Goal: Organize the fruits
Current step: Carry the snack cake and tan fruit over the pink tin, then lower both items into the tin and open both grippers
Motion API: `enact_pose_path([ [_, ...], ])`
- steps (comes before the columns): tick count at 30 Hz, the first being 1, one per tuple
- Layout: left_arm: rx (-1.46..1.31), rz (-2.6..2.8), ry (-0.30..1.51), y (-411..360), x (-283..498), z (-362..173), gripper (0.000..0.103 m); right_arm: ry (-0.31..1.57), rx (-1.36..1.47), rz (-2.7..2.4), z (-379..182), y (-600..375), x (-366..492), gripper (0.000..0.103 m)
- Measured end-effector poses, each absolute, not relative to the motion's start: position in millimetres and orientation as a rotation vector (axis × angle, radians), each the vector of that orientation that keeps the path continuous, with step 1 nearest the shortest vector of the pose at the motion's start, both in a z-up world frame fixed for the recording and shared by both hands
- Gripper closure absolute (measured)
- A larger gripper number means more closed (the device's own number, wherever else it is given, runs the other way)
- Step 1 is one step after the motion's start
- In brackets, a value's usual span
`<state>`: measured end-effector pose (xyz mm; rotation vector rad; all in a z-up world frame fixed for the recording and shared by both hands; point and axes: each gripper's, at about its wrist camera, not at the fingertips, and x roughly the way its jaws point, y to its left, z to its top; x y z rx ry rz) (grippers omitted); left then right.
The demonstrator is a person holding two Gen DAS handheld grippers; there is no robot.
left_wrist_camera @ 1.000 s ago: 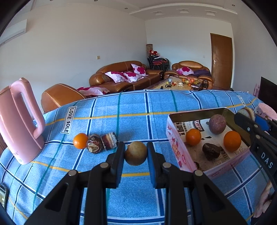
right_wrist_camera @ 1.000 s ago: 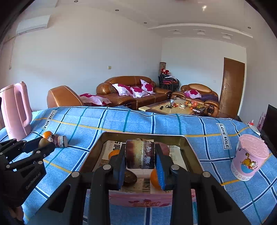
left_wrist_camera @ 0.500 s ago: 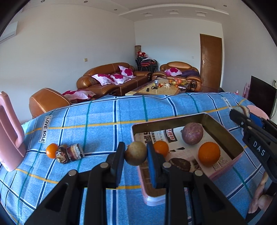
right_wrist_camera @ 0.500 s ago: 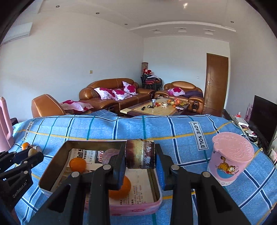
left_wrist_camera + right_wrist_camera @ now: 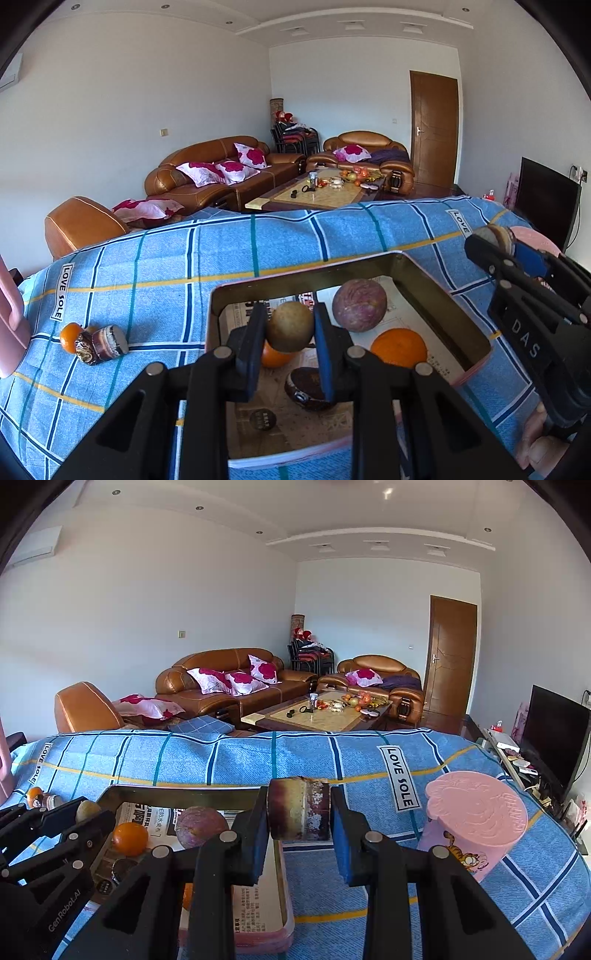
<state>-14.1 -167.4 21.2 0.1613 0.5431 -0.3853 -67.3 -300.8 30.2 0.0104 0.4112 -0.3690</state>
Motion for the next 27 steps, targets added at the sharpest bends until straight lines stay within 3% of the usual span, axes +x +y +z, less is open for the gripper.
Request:
enact_pose_path([
  [27, 0.137, -0.398, 0.637, -171.3, 9.3, 5.1, 0.076, 0.620, 0.022, -0.133, 3.3, -283.0, -30.4, 0.070],
])
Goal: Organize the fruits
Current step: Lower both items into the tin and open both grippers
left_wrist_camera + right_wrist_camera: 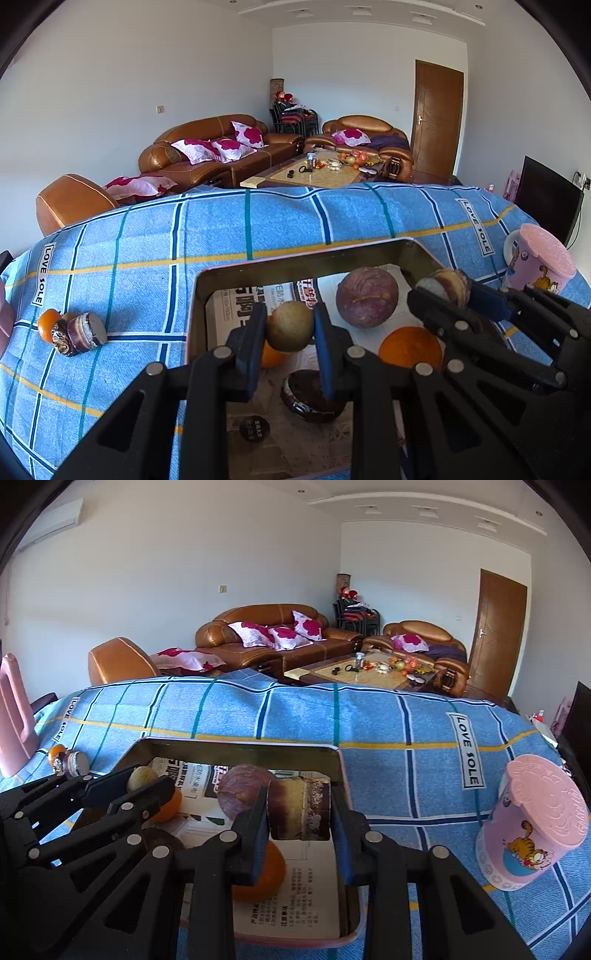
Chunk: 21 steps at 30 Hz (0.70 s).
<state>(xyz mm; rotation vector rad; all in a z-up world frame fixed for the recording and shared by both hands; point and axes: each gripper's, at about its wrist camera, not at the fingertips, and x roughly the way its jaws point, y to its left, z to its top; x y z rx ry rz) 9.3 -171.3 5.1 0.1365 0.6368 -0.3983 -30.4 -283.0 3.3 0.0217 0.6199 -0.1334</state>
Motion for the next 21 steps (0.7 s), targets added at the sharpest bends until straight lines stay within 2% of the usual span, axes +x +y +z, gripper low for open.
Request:
enact_pose_path([
  [12, 0.108, -0.394, 0.646, -164.1, 12.1, 4.2, 0.076, 0.660, 0.058, -0.053, -3.8, -277.2, -29.9, 0.068],
  [21, 0.093, -0.397, 0.667, -158.7, 16.0, 1.6, 0.076, 0.609, 0.184, 0.018, 4.4, -292.3, -42.7, 0.051],
])
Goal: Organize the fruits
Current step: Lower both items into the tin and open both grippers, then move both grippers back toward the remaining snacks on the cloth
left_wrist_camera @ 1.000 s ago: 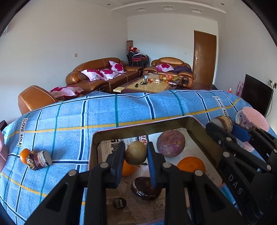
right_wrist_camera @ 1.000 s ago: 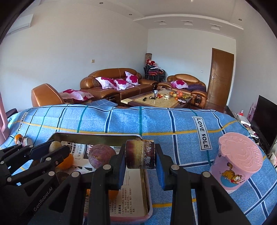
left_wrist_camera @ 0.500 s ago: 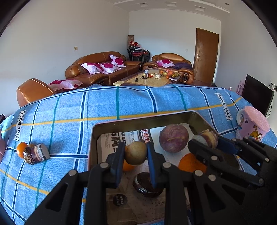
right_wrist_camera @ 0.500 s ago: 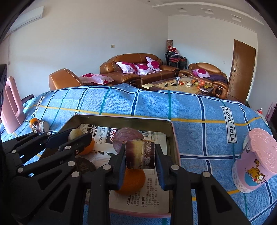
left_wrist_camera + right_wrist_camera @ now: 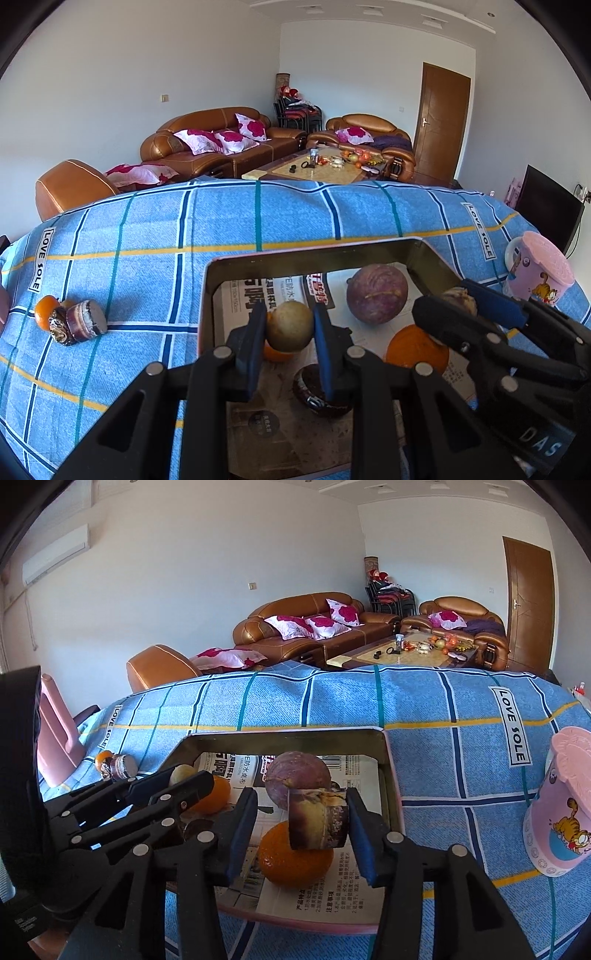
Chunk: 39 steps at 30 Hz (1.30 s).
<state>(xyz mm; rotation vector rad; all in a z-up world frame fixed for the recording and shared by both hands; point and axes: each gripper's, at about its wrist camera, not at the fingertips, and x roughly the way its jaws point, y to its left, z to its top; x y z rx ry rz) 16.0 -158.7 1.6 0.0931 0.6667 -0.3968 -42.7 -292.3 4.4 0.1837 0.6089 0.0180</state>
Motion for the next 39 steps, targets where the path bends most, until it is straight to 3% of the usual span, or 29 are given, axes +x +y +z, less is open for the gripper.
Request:
enact_pose_path([
  [5, 0.104, -0.400, 0.665, -161.5, 15.8, 2.0, 0.076, 0.522, 0.251, 0.038, 15.5, -300.9, -53.6, 0.038],
  [12, 0.128, -0.389, 0.641, -165.4, 10.2, 3.4, 0.074, 0.450, 0.251, -0.047, 24.2, -306.2, -60.7, 0.038],
  [14, 0.137, -0.384, 0.617, -166.1, 6.1, 5.5, 0.063, 0.434, 0.240, -0.078, 26.2, -308.2, -62.5, 0.038],
  [16, 0.148, -0.365, 0.586, -165.2, 0.5, 8.4, 0.024, 0.404, 0.229, -0.109, 28.5, -309.4, -66.2, 0.038],
  [18, 0.149, -0.333, 0.546, -162.4, -5.8, 12.1, 0.002, 0.374, 0.214, -0.148, 30.4, -309.4, -69.5, 0.038],
  [21, 0.144, -0.317, 0.490, -159.3, -14.5, 17.5, 0.000, 0.342, 0.191, -0.201, 32.3, -311.1, -74.3, 0.030],
  [32, 0.132, -0.246, 0.444, -148.1, -25.5, 21.3, 0.000, 0.179, 0.098, -0.296, 37.5, -301.2, -93.2, 0.019],
  [39, 0.112, -0.237, 0.411, -140.0, -36.2, 23.7, 0.000, 0.211, 0.083, -0.310, 36.3, -297.1, -90.5, 0.018],
])
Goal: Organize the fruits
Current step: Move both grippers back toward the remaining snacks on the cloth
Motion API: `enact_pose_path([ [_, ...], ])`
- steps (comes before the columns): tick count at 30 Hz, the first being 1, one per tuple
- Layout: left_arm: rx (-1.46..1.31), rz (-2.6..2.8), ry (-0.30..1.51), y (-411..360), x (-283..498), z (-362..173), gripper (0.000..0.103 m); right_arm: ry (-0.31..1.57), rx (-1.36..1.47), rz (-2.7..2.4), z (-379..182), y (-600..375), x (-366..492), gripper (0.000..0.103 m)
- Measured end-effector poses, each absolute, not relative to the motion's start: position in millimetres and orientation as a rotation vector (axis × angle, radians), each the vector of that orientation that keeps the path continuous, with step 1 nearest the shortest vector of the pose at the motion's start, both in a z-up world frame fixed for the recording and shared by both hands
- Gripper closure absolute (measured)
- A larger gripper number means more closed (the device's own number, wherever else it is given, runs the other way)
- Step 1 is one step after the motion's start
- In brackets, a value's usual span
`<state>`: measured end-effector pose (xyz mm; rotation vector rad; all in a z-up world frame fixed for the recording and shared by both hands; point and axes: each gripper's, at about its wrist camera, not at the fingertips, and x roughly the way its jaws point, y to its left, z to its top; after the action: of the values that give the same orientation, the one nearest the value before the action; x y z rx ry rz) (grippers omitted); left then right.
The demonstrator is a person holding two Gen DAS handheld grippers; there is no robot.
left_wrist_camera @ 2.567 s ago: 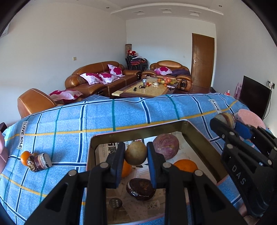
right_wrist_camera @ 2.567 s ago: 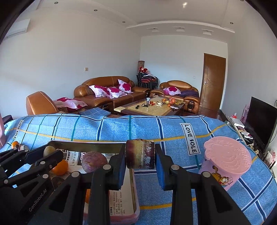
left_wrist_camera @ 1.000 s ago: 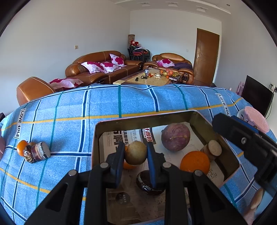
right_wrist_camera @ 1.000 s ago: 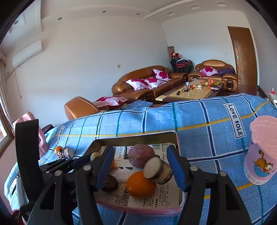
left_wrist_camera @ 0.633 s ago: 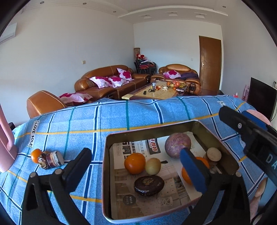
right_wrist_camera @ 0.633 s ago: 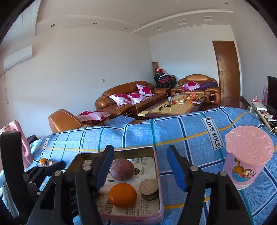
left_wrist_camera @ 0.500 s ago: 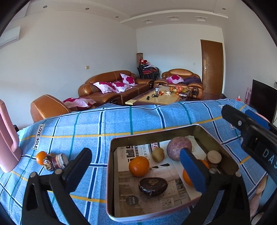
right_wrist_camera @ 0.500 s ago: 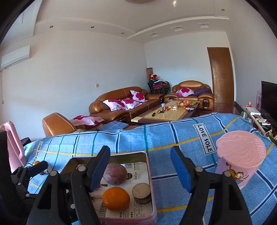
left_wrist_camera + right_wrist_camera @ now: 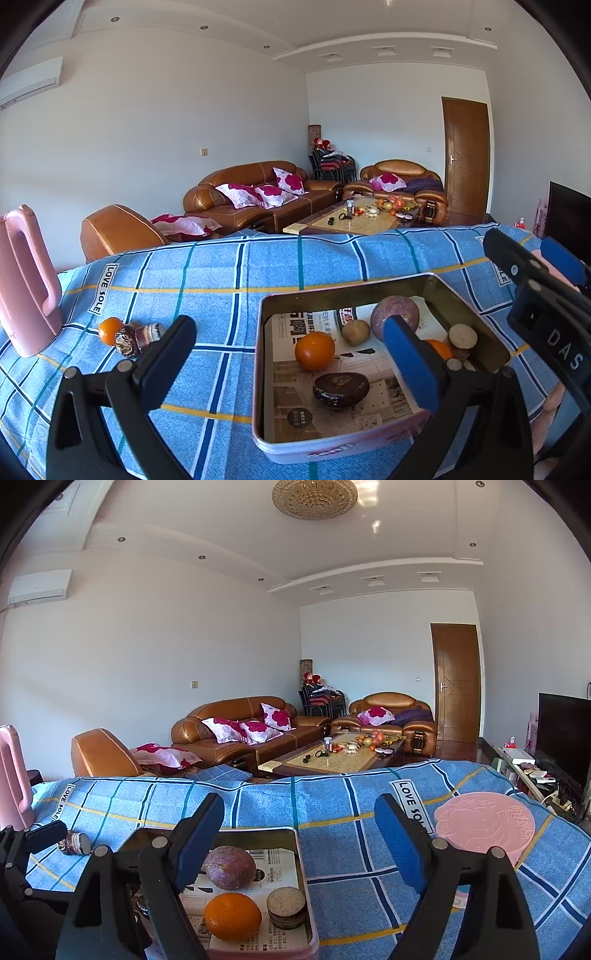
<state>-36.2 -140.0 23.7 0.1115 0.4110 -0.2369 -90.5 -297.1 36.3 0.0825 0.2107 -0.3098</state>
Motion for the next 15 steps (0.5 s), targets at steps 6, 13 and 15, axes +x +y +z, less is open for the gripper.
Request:
enact_pose_path([
  [6, 0.077, -0.217, 0.373, -127.9, -45.7, 26.5, 0.000, 0.230, 0.107, -0.335, 33.5, -298.3, -94.6, 0.018],
  [13, 0.085, -0.195, 0.368, -118.1, -53.8, 26.1, 0.000, 0.205, 0.099, -0.366, 35.5, -285.9, -109.9, 0.018],
  [15, 0.088, -0.198, 0.367, -114.3, -55.2, 25.7, 0.000, 0.199, 0.107, -0.371, 36.0, -282.9, -114.6, 0.018],
])
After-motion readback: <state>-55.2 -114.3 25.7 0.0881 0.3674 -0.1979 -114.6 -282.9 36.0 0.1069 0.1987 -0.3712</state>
